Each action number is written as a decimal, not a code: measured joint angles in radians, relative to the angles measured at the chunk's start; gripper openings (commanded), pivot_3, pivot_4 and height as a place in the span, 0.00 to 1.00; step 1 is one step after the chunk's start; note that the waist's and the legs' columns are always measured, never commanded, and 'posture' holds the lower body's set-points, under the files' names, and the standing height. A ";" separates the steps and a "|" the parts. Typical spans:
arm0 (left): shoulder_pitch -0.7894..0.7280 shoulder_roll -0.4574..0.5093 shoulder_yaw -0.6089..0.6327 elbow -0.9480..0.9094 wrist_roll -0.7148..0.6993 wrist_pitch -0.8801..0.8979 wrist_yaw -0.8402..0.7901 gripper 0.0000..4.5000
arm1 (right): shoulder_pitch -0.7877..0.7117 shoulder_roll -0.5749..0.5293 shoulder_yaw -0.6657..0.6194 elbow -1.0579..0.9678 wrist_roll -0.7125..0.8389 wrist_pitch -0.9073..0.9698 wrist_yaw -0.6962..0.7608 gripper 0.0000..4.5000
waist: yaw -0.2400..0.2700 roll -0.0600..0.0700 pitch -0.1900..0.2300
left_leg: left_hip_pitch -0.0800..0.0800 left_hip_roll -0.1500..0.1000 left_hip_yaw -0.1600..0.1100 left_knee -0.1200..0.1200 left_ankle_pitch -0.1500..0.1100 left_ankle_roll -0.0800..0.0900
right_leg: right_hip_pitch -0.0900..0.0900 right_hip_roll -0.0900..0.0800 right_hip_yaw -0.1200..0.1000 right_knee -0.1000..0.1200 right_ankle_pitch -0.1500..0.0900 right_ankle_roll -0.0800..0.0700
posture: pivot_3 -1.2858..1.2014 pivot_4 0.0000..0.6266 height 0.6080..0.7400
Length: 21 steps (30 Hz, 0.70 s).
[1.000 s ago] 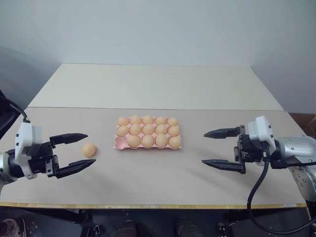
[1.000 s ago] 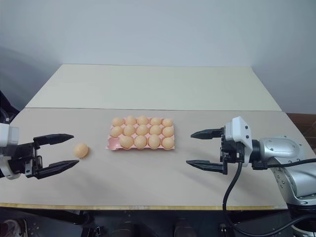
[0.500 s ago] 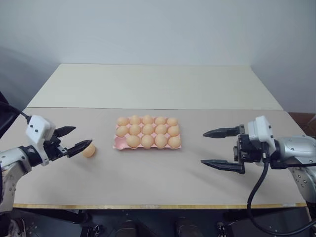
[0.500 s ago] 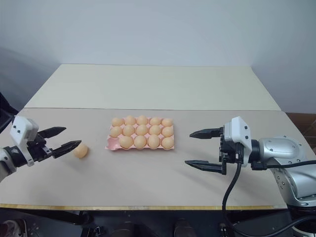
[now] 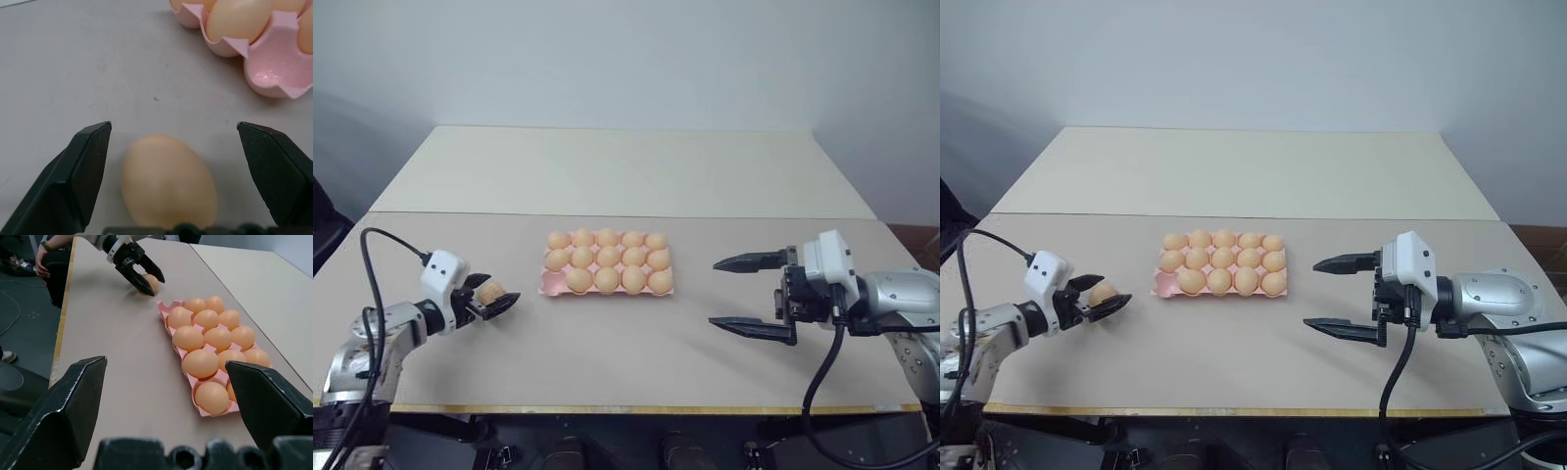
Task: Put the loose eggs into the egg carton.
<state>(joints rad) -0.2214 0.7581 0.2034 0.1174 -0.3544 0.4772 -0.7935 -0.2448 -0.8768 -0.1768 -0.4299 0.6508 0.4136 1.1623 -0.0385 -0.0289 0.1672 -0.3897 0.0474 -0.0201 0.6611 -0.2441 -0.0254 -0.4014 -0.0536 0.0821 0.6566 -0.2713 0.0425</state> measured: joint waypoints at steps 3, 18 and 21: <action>-0.010 -0.002 -0.026 0.021 0.022 0.005 0.007 0.91 | 0.000 0.000 0.000 -0.001 0.000 0.000 -0.008 1.00 | -0.001 0.000 0.000 | 0.000 0.000 0.000 0.000 0.000 0.000 | 0.000 0.000 0.000 0.000 0.000 0.000 | 0.52 0.24 1.00; -0.004 -0.009 -0.007 0.034 0.000 -0.021 -0.035 0.43 | 0.001 0.000 0.000 -0.005 0.000 0.000 -0.017 1.00 | 0.001 0.000 0.000 | 0.000 0.000 0.000 0.000 0.000 0.000 | 0.000 0.000 0.000 0.000 0.000 0.000 | 0.52 0.24 1.00; -0.009 -0.004 0.022 0.032 -0.044 -0.023 -0.096 0.43 | 0.001 0.000 0.000 -0.003 0.000 0.000 -0.017 1.00 | 0.000 0.000 0.000 | 0.000 0.000 0.000 0.000 0.000 0.000 | 0.000 0.000 0.000 0.000 0.000 0.000 | 0.52 0.24 1.00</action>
<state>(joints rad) -0.2305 0.7541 0.2256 0.1493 -0.3986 0.4542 -0.8892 -0.2441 -0.8763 -0.1768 -0.4332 0.6503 0.4134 1.1449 -0.0380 -0.0289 0.1672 -0.3896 0.0473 -0.0201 0.6611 -0.2441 -0.0254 -0.4012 -0.0538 0.0820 0.6567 -0.2713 0.0425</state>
